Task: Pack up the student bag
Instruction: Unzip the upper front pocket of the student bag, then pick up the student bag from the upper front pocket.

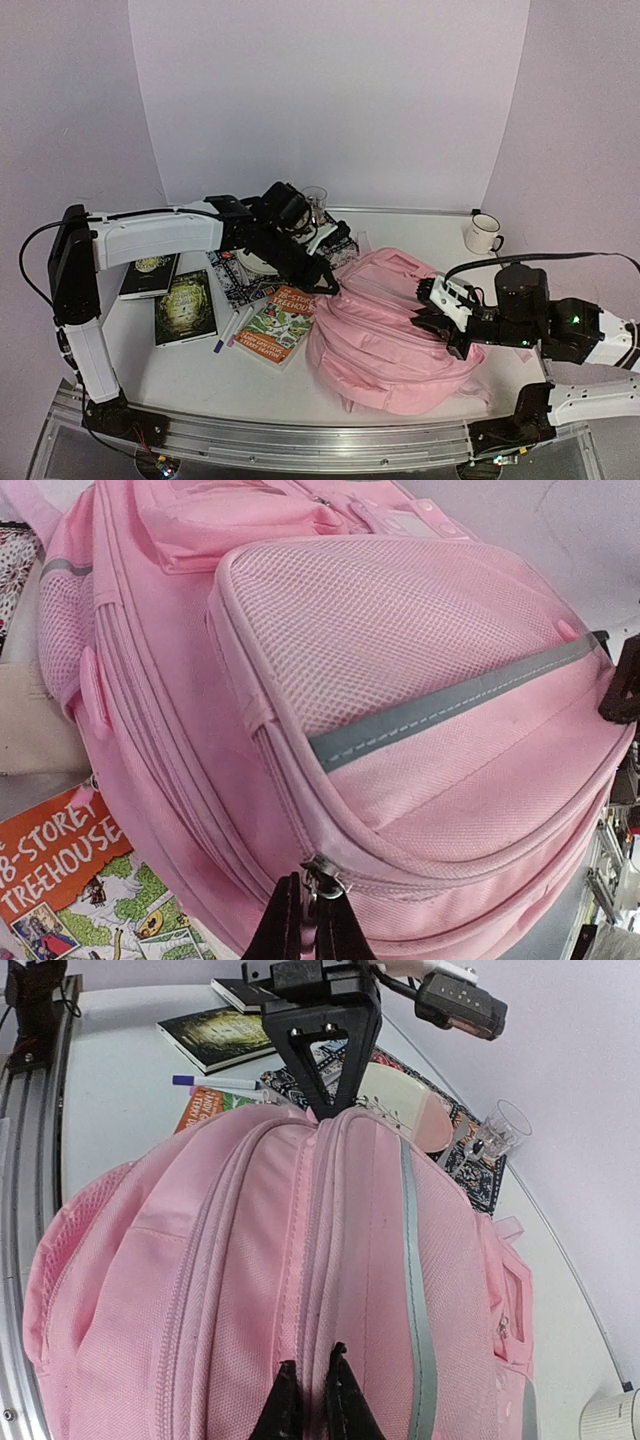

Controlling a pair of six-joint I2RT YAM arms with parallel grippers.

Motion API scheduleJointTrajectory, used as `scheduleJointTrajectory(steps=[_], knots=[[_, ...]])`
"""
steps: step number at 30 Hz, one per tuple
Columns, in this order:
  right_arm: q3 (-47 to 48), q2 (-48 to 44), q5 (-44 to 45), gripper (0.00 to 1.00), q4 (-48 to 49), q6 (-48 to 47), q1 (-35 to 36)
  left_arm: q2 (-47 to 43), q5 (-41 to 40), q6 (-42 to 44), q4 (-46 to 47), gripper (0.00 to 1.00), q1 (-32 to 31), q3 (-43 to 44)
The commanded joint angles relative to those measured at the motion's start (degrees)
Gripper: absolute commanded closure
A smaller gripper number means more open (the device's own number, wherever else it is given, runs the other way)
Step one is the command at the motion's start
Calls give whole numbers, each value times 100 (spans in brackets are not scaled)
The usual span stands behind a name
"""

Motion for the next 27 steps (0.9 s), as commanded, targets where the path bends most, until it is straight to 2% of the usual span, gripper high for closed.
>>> scheduleJointTrajectory(steps=[1, 4, 9, 14, 17, 22, 25, 27], knots=[[78, -674, -658, 100, -90, -67, -19, 436, -894, 297, -467, 100, 501, 294], [155, -711, -967, 100, -71, -45, -11, 881, -816, 335, -455, 100, 498, 573], [215, -337, -1318, 100, 53, 12, -14, 1373, -933, 277, -306, 89, 451, 981], [236, 200, -691, 100, 361, 300, -18, 1235, -1286, 56, -115, 72, 356, 1156], [284, 562, -142, 100, 479, 516, -18, 879, -1669, -240, 37, 60, 334, 913], [456, 1313, 432, 99, 499, 909, -17, 24, -2233, -1055, 394, 49, 299, 29], [553, 1677, 573, 91, 440, 1130, -22, -412, -2358, -1579, 577, 44, 233, -527], [624, 1869, 618, 80, 360, 1266, -17, -606, -2404, -1867, 661, 42, 123, -850]])
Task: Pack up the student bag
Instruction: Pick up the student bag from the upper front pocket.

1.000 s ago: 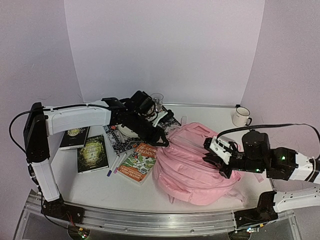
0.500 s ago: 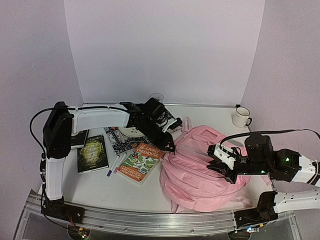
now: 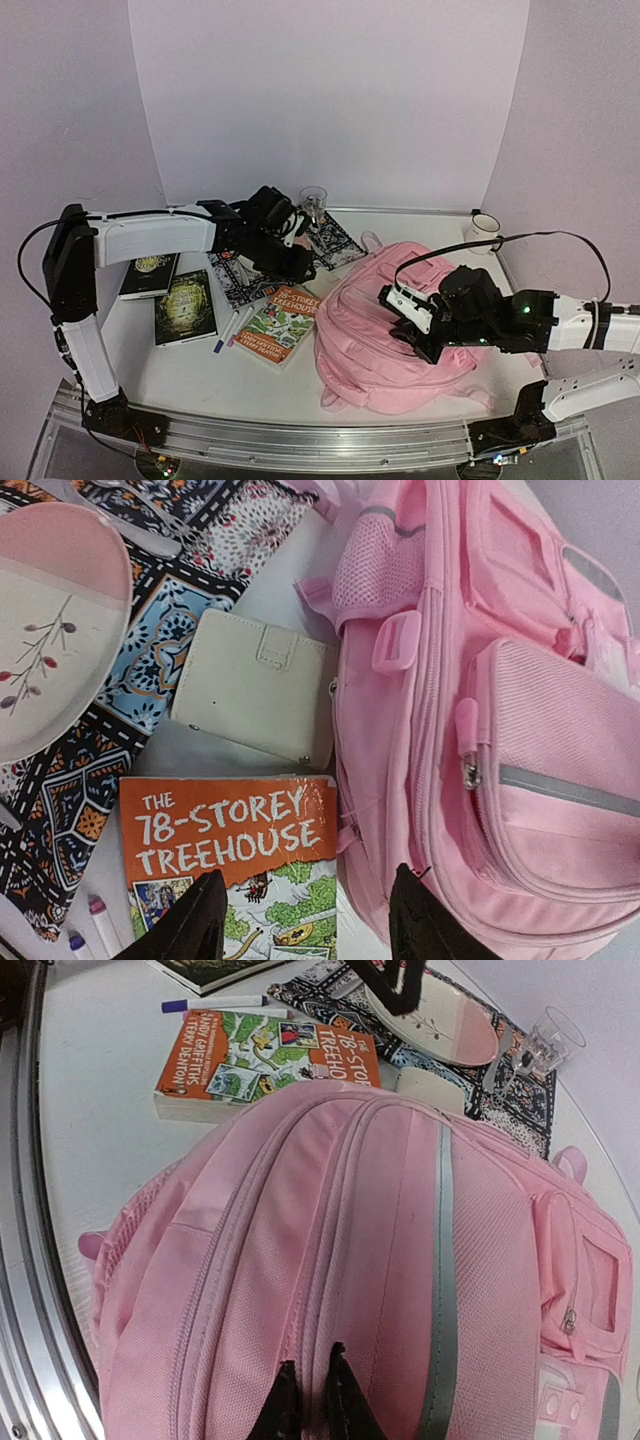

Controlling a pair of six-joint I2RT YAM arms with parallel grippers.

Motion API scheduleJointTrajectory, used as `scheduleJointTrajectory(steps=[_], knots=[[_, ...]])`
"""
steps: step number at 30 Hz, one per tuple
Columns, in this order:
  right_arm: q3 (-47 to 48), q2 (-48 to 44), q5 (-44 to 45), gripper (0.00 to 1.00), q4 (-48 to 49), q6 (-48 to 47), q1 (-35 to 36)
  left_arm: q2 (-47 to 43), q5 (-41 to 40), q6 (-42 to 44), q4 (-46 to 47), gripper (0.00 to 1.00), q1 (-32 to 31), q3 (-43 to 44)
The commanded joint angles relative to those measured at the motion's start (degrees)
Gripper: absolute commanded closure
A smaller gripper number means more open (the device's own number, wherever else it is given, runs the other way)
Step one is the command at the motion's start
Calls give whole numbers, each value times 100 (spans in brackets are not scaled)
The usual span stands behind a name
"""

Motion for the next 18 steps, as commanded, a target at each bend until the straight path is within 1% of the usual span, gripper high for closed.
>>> scheduleJointTrajectory(steps=[1, 6, 9, 13, 18], knots=[[442, 332, 496, 75, 207, 504, -7, -738, -445, -962, 461, 41, -291, -628], [742, 719, 660, 53, -197, 738, -7, -924, -525, -1447, 771, 38, -671, -1229], [993, 1012, 702, 45, -511, 844, -7, -906, -504, -1727, 1045, 36, -756, -1433], [1308, 1413, 747, 37, -741, 903, -8, -843, -287, -1906, 1454, 34, -816, -1626], [1573, 1861, 993, 35, -1081, 959, -7, -649, 60, -1941, 1906, 34, -860, -1750]])
